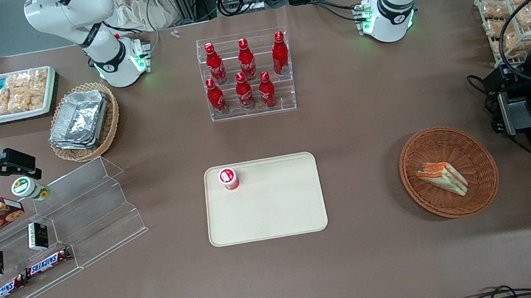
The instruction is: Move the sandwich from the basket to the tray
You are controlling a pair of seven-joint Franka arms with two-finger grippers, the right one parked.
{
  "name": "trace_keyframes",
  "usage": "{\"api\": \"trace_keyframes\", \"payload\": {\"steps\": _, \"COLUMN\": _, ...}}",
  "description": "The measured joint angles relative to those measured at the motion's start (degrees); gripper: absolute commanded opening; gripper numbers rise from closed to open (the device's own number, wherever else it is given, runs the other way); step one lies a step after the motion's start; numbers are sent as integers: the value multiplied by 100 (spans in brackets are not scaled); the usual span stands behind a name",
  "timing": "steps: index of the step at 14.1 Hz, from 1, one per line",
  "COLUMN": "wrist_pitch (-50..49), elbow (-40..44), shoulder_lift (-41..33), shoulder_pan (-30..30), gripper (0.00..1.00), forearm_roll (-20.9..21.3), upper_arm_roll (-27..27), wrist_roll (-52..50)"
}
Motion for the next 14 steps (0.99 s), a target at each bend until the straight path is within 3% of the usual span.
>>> {"api": "trace_keyframes", "payload": {"steps": 9, "wrist_pitch": 20, "elbow": -114, "shoulder_lift": 100, "shoulder_pan": 35, "gripper": 100, "forearm_roll": 2, "upper_arm_roll": 5, "wrist_roll": 0}}
{"api": "trace_keyframes", "payload": {"steps": 14, "wrist_pitch": 1088, "elbow": -844, "shoulder_lift": 147, "shoulder_pan": 228, "gripper": 100, "forearm_roll": -98, "upper_arm_roll": 12, "wrist_roll": -8}}
